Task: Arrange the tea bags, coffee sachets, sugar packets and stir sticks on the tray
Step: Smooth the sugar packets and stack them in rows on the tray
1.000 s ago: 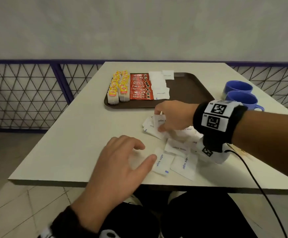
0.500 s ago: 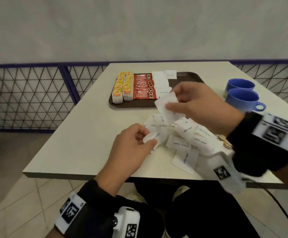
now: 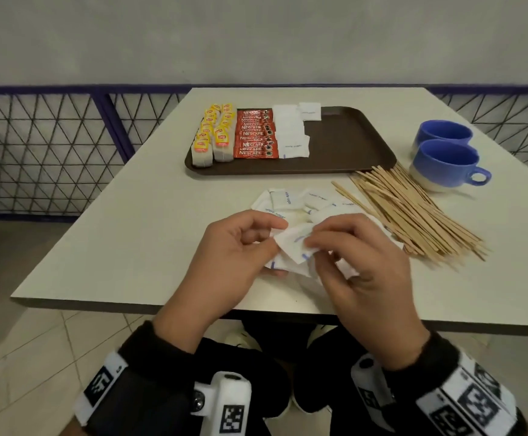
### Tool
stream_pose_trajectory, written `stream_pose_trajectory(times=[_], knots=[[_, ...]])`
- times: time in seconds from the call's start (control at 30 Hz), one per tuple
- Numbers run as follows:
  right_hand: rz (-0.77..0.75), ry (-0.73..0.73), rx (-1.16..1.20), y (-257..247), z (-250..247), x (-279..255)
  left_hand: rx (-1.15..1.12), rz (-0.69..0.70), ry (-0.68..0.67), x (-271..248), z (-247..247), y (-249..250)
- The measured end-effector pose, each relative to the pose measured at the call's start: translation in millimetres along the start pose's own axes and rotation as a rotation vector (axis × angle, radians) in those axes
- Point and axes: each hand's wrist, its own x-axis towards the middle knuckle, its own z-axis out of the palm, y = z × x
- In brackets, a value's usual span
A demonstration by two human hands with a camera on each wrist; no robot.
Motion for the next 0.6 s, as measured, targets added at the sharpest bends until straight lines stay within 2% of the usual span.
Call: stream_pose_trajectory(times=[0.07, 0.2, 0.43, 0.5, 0.6], knots=[[-0.045, -0.045, -0.045, 2.8, 5.6, -3.4, -0.023, -0.012, -0.005, 1.3, -3.5, -1.1], [-0.044, -0.095, -0.047, 3.9, 8.5, -6.1, -0.129, -0.077, -0.006, 3.2, -8.3, -2.6], [-0.061, -0.195, -0.053, 1.1, 7.2, -3.5, -0.105, 0.022, -0.065, -0.4, -4.4, -3.0], [-0.022, -0.160, -0.052, 1.0, 3.2, -1.8, -0.112, 0.032, -0.055, -0.6, -5.7, -2.6], [0.132, -0.159, -0.028, 3.6, 1.4, 1.2, -0.070, 0.071, -0.027, -3.1, -4.6, -1.7]])
